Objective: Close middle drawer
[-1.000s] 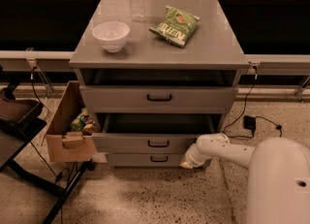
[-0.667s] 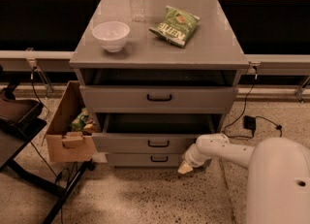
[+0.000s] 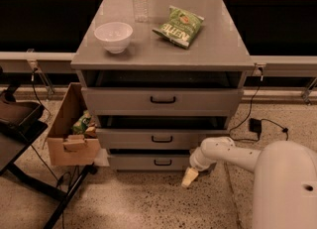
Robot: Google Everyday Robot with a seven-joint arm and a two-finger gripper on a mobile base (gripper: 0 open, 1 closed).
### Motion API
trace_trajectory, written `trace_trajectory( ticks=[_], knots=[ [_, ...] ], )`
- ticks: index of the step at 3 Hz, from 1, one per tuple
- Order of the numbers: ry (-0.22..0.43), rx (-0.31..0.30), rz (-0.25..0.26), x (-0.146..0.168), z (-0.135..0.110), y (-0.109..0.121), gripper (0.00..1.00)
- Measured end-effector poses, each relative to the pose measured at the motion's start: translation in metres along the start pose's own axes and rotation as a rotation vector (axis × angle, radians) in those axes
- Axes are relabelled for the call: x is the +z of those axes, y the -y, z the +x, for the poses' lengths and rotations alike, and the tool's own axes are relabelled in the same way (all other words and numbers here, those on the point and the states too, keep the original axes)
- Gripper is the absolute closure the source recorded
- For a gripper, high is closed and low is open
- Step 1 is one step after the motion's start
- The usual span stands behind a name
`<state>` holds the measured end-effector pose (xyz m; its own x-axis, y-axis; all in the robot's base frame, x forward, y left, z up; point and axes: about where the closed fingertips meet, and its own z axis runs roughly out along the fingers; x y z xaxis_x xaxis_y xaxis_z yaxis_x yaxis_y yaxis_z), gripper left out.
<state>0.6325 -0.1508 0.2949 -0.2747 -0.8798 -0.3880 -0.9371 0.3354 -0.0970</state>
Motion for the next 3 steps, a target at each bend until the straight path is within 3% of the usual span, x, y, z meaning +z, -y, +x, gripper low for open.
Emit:
trace_trajectory(
  ticks=[1,3],
  knots=[
    [0.000,0.000,0.000,0.000,0.000,0.000,0.16],
    [0.005,-0.004,0.009,0.001,0.000,0.011,0.63]
  ],
)
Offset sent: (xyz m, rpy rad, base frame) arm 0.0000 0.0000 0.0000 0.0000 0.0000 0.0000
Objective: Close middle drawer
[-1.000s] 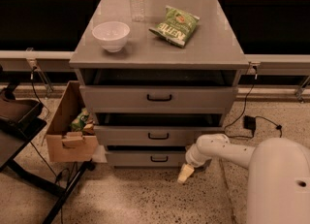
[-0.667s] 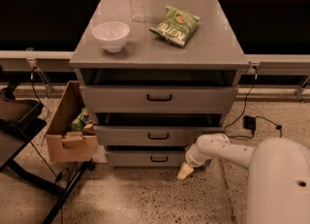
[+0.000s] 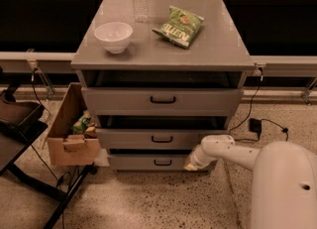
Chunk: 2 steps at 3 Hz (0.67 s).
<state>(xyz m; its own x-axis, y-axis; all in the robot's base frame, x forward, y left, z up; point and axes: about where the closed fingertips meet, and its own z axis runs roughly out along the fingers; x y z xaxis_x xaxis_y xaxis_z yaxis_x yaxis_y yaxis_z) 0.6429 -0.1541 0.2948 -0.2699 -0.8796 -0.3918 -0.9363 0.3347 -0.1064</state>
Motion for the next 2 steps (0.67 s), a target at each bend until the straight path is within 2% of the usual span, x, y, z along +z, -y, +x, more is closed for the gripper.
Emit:
trace_trajectory(
  ticks=[1,2],
  knots=[
    [0.011,-0.006,0.012,0.002,-0.001,0.014,0.88],
    [0.026,-0.005,0.027,0.006,-0.003,0.032,1.00]
  ],
)
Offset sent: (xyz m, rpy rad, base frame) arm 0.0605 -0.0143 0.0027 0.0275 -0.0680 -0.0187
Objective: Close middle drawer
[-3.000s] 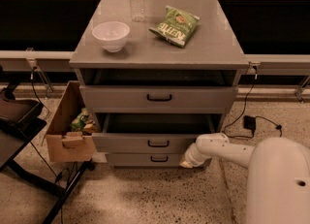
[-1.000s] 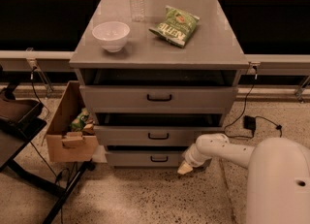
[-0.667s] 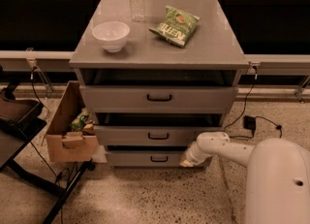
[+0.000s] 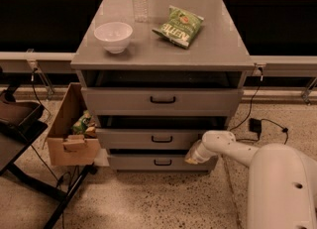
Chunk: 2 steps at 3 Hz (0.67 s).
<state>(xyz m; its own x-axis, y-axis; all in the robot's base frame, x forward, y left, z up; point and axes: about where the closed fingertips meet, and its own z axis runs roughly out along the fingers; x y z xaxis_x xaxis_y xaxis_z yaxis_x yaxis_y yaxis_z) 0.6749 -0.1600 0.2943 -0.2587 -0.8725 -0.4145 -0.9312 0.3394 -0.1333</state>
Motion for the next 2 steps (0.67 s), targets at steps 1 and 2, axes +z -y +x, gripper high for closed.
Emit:
trace_trajectory(
  ticks=[1,2],
  knots=[
    [0.008,0.000,0.017,0.0040,-0.0020,0.0227,1.00],
    [0.008,0.000,0.017,0.0040,-0.0020,0.0225,1.00]
  ],
)
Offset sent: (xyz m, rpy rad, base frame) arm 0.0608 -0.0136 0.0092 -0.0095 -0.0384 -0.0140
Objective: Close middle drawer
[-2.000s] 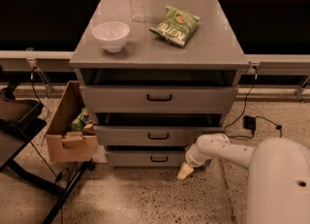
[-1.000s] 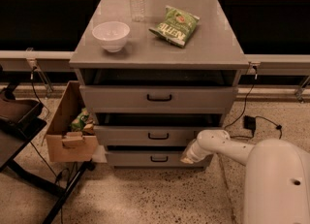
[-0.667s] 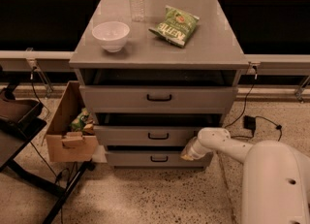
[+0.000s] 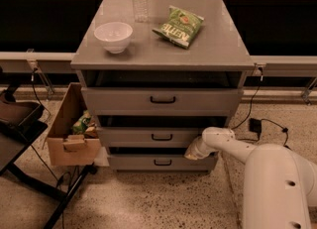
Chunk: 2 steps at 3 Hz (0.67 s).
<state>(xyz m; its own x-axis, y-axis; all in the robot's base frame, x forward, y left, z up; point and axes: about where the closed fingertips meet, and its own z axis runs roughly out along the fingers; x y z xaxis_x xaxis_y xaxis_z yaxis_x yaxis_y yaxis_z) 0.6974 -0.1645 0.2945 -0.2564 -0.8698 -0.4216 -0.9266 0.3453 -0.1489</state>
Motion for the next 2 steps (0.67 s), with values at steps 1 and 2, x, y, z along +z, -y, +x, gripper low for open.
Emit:
trace_trajectory(
  ticks=[1,2],
  knots=[
    [-0.016,-0.011,-0.023,-0.004,0.001,-0.026,1.00],
    [-0.032,-0.012,0.017,-0.046,-0.004,-0.044,1.00]
  ],
)
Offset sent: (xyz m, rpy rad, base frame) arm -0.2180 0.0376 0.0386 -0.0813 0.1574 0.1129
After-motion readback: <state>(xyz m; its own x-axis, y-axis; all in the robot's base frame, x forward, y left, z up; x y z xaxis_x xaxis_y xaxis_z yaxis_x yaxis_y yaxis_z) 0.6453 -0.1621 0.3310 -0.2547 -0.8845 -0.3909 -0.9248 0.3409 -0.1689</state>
